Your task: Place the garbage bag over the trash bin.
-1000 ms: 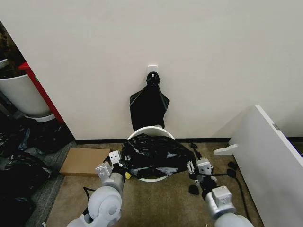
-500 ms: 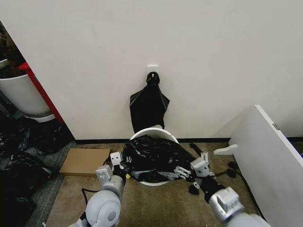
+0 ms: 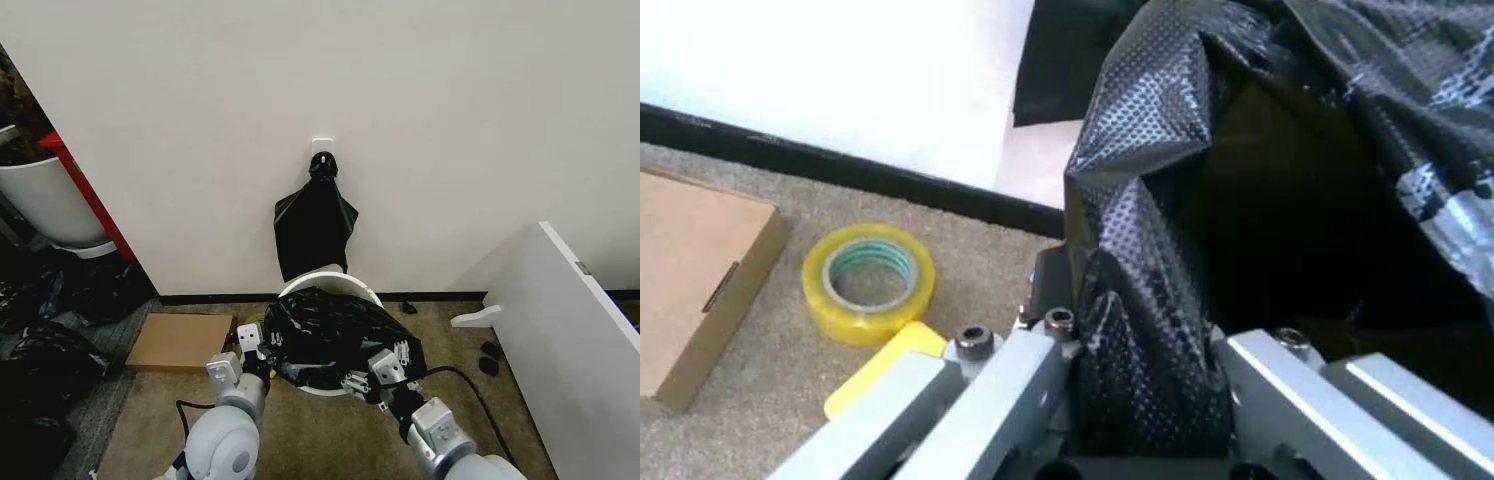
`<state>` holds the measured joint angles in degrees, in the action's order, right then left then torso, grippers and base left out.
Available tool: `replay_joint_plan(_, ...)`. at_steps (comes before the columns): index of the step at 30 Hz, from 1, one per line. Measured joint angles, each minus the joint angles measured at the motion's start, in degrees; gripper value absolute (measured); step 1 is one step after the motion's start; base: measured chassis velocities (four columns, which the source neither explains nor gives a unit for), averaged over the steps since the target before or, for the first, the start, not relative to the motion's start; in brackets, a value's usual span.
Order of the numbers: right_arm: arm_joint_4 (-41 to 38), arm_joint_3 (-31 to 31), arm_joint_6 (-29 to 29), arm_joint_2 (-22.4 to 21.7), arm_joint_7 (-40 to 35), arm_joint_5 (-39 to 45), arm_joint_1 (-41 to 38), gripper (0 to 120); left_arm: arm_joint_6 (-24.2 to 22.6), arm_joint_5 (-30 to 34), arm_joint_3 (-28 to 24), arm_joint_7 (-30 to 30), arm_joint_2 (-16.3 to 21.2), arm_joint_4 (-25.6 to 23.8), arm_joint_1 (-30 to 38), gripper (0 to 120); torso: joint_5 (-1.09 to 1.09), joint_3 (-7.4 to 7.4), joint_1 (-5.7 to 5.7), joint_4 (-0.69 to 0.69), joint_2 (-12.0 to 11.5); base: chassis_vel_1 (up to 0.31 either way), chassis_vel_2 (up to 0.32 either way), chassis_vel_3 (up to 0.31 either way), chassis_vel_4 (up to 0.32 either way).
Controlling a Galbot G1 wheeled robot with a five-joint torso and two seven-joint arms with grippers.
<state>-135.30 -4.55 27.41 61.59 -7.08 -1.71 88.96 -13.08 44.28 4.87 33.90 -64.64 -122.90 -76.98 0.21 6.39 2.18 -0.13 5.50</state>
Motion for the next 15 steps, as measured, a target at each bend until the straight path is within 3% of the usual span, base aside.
replay_joint_plan(3,0.7,0.5,0.0,0.0,-0.1,-1.0,-0.4,74,0.0,0.0,0.0,0.0,0.0,0.0,-0.1,2,0.0,0.0,0.0,0.0,0.0,0.0,0.0,0.0,0.0)
replay_joint_plan(15,4.1,2.7,-2.0,0.8,0.5,-7.4,-1.5,34,0.0,-0.1,-0.4,0.2,0.0,0.1,-0.2,2,0.0,0.0,0.0,0.0,0.0,0.0,0.0,0.0,0.0)
